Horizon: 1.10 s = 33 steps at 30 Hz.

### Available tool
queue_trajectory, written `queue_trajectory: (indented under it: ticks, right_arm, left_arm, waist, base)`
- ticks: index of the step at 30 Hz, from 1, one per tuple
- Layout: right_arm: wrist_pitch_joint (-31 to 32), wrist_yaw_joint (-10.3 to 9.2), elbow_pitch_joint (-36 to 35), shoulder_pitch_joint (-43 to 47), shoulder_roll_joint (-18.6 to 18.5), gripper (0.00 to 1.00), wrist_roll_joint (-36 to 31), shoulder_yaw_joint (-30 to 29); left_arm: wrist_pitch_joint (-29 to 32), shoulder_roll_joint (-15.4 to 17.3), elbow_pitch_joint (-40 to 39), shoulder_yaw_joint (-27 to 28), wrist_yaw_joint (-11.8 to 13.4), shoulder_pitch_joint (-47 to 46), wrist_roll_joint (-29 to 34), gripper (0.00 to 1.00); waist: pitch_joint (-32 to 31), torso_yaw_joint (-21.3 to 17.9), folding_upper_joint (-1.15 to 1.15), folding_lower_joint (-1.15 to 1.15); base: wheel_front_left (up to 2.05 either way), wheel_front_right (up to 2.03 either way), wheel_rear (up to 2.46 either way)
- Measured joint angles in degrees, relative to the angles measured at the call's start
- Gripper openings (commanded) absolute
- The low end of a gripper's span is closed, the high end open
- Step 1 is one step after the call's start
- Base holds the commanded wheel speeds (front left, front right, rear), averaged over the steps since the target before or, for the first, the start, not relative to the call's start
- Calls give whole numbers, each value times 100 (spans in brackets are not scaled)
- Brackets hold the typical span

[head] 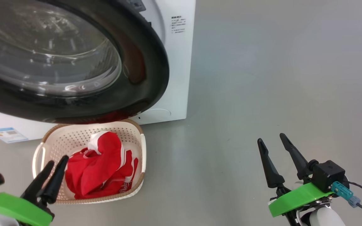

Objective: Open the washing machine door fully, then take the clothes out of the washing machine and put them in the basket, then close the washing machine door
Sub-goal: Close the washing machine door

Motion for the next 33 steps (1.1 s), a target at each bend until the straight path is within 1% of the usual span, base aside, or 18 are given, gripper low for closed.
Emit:
queue_trajectory:
  ticks: [5,7,11,13,17,25,28,33]
  right_arm:
    - [0,0,-9,3,-11,100,0,-35]
    - [0,0,-12,12,-13,100,0,-79]
    - [0,0,-15,21,-19,100,0,-136]
    - [0,0,-18,53,-22,100,0,-141]
    - [0,0,-16,154,-29,100,0,-148]
    - [0,0,-35,231,-52,100,1,-170]
    - [0,0,-38,231,-54,100,2,-181]
    - [0,0,-41,231,-60,100,2,-183]
  left_arm:
    - [-354,-18,185,-102,0,108,75,100]
    - [-432,-14,294,-124,0,108,242,100]
    - [-493,-116,455,9,-1,171,315,100]
    - [-493,-224,570,208,-1,285,460,100]
    - [-493,-422,725,717,-1,496,987,100]
    - [-494,-1077,881,1919,-1,911,2139,100]
    - [-494,-1299,878,2261,-1,1001,2604,100]
    - [-494,-1579,817,2648,-1,1166,3248,100]
  waist:
    - [-26,-119,0,0]
    - [-31,-156,0,0]
    - [-55,-226,0,0]
    - [-77,-249,0,0]
    - [-130,-294,0,0]
    - [-252,-338,0,0]
    - [-296,-332,0,0]
    - [-360,-310,0,0]
  base:
    - [0,0,0]
    - [0,0,0]
    - [0,0,0]
    - [0,0,0]
    - [0,0,0]
    - [0,0,0]
    - [0,0,0]
    - [0,0,0]
